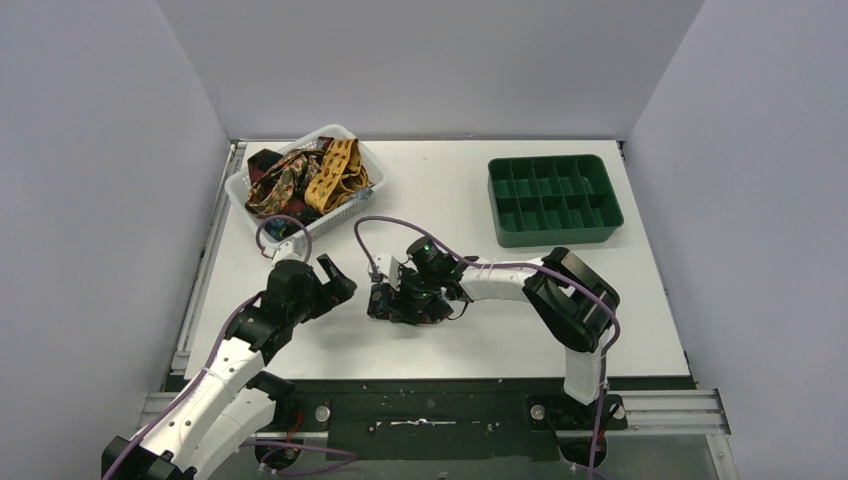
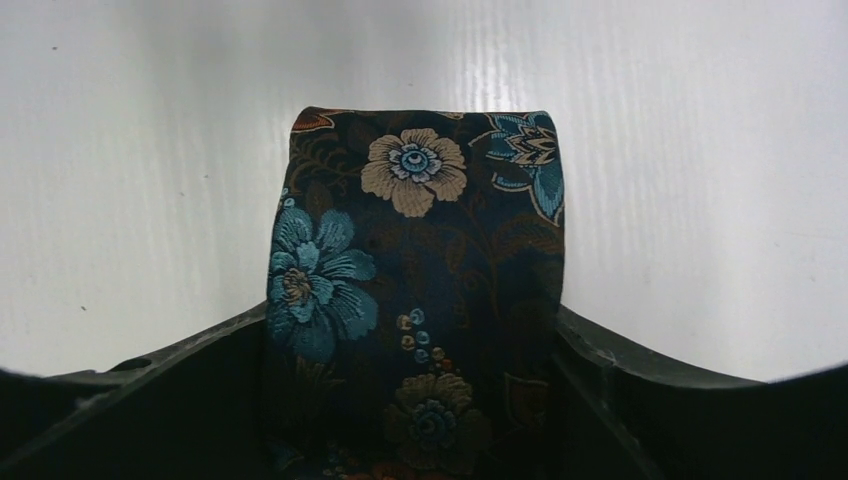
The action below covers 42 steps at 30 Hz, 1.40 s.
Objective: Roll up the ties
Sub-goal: Roll the tie at the center of the board.
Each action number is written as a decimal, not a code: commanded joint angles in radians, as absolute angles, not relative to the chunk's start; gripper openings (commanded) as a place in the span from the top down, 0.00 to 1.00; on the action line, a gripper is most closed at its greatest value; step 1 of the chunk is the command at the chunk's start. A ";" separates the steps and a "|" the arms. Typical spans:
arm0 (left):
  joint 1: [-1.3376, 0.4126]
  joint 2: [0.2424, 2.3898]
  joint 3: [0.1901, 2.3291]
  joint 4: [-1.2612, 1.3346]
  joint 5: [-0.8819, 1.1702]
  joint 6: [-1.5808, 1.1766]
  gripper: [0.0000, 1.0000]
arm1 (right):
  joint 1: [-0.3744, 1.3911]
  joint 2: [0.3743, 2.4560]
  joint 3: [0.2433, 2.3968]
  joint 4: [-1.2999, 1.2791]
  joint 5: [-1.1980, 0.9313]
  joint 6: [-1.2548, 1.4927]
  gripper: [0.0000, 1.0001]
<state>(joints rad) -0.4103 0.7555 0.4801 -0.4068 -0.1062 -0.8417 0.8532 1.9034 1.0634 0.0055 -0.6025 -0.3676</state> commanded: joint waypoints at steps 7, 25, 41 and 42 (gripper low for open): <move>-0.402 0.756 0.474 -0.351 -0.077 -0.831 0.13 | 0.888 1.766 1.003 0.079 -0.492 -0.305 0.06; -0.384 0.829 0.450 -0.211 0.027 -0.806 0.08 | 0.810 1.394 0.836 0.080 -0.119 0.434 0.00; -0.340 0.984 0.410 0.014 0.265 -0.771 0.03 | 0.781 1.538 0.787 0.179 -0.379 0.799 0.37; -0.339 0.993 0.409 0.029 0.274 -0.768 0.03 | 0.781 1.555 0.795 0.174 -0.388 0.798 0.38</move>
<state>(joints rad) -0.3492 0.9695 0.4122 -0.1131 0.1932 -0.7971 0.7799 1.5116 0.7506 0.1287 -0.3477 0.7471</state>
